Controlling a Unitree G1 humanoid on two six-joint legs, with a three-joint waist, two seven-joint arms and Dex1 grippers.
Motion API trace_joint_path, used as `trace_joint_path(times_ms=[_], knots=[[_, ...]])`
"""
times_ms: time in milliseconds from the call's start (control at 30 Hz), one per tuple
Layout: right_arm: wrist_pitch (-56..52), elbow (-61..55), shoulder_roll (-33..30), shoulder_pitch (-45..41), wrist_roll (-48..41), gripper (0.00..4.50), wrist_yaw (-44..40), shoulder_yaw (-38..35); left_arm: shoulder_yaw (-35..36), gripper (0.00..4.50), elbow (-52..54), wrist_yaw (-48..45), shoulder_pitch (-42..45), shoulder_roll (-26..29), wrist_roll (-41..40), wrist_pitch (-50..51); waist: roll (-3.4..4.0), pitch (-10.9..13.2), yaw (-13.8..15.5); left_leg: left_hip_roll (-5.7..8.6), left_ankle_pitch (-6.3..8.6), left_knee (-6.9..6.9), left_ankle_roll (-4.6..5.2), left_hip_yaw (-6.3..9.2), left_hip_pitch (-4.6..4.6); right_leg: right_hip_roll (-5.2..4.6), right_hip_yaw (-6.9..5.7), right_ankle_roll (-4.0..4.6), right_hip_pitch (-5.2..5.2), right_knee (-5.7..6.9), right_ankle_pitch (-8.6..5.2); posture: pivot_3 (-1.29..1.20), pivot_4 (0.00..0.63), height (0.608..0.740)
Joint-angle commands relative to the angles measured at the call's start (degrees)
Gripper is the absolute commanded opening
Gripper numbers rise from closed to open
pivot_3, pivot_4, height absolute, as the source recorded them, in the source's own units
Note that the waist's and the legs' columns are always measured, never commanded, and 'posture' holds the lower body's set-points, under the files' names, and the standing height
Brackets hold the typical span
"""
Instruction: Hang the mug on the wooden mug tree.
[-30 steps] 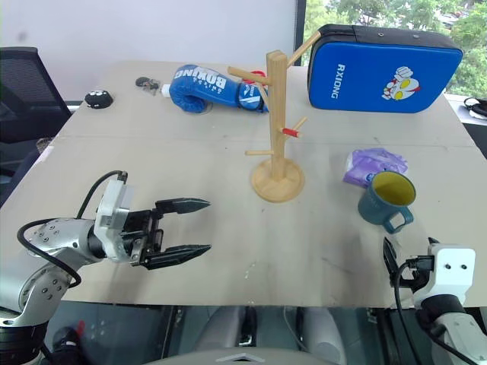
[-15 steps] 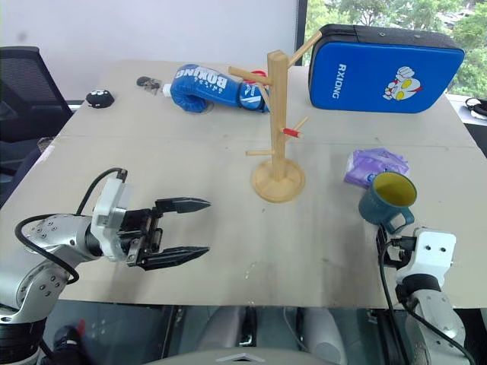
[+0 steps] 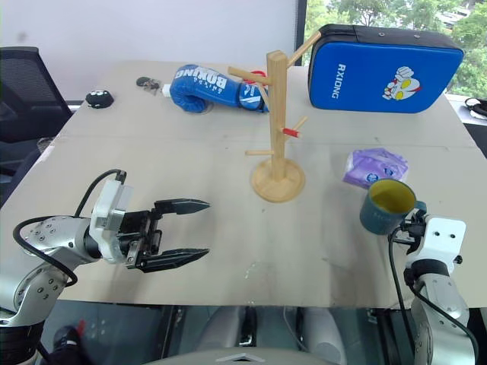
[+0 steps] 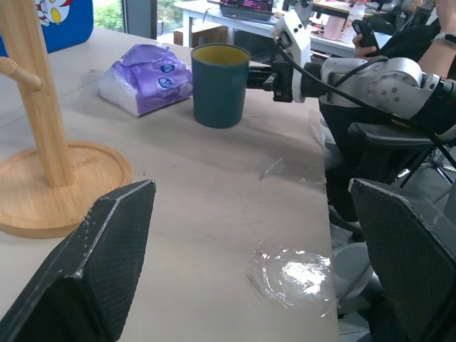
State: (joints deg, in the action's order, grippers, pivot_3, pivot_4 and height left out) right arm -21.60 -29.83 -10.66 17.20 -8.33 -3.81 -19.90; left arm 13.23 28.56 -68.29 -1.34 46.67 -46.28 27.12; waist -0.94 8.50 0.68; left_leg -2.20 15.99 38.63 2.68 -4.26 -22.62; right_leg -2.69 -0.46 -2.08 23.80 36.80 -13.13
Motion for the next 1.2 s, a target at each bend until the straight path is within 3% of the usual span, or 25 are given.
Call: trace_joint_path(times_ms=[33, 167, 267, 333, 500, 767, 1033, 1200], knots=[[1.05, 1.41, -2.32, -1.67, -0.94, 0.03, -1.62, -2.23, 0.91, 4.50, 0.92, 0.62, 0.80, -0.38, -0.56, -1.04, -0.01, 0.00, -0.08, 0.00, 0.00, 0.00, 0.00, -0.02, 0.00, 0.00, 0.02, 0.00, 0.00, 0.00, 0.00, 0.00, 0.150, 0.740], [2.17, -1.27, -7.11, -2.16, -9.06, 0.03, -11.43, -4.05, 1.66, 4.50, 0.17, 1.90, 1.39, -1.43, -1.55, -0.79, 0.04, 0.02, -0.08, 0.02, 0.00, 0.01, 0.01, -0.03, 0.02, 0.00, 0.03, 0.00, -0.01, 0.00, 0.01, 0.00, 0.150, 0.740], [-3.40, -9.92, -16.32, -2.69, -20.12, 0.03, -21.98, -5.06, 3.50, 4.50, -1.45, 2.78, 0.79, -2.30, -2.27, -0.76, 0.15, 0.09, -0.29, 0.02, 0.01, 0.00, 0.03, -0.02, 0.02, 0.01, 0.04, 0.04, -0.02, 0.01, 0.04, 0.00, 0.150, 0.740], [-7.60, -12.68, -21.44, -4.67, -24.02, 0.03, -24.12, -4.52, 4.41, 4.50, -2.30, 2.36, 0.29, -2.77, -3.08, -0.89, 0.12, 0.09, -0.67, -0.01, 0.01, -0.01, 0.04, -0.03, 0.03, 0.04, 0.05, 0.04, -0.01, 0.02, 0.04, 0.00, 0.150, 0.740], [-19.13, -10.44, -32.18, -23.17, -28.92, 0.03, -24.42, 2.08, 8.06, 4.50, -5.01, -1.92, -0.31, -1.53, -9.13, 2.14, -0.01, 0.14, -1.59, -0.02, 0.01, 0.02, 0.04, -0.01, 0.11, 0.07, 0.03, 0.03, -0.05, 0.02, 0.04, 0.00, 0.150, 0.740], [-30.34, -4.89, -36.91, -41.92, -35.19, 0.03, -26.38, 7.78, 14.38, 4.50, -4.22, -1.52, -4.30, -0.84, -11.35, 3.30, -0.11, 0.16, -0.83, 0.04, 0.01, -0.01, 0.05, 0.07, -0.22, -0.01, -0.02, 0.06, 0.10, -0.08, 0.05, 0.00, 0.150, 0.740], [-36.39, -7.38, -34.04, -48.53, -39.49, 0.03, -22.31, 10.14, 15.38, 4.50, 4.22, 7.29, -8.36, -3.34, -13.31, 4.29, -0.13, 0.19, -1.06, 0.05, 0.07, -0.07, 0.10, 0.04, -0.25, -0.14, -0.05, 0.01, 0.10, -0.15, 0.05, 0.00, 0.150, 0.740], [-38.68, -6.08, -33.42, -52.70, -37.52, 0.03, -20.51, 14.09, 15.34, 4.50, 7.08, 11.92, -8.65, -3.57, -14.50, 5.00, -0.14, 0.18, -1.27, 0.04, 0.05, -0.04, 0.10, 0.07, -0.13, -0.11, -0.05, 0.04, 0.06, -0.03, 0.04, 0.00, 0.150, 0.740]])
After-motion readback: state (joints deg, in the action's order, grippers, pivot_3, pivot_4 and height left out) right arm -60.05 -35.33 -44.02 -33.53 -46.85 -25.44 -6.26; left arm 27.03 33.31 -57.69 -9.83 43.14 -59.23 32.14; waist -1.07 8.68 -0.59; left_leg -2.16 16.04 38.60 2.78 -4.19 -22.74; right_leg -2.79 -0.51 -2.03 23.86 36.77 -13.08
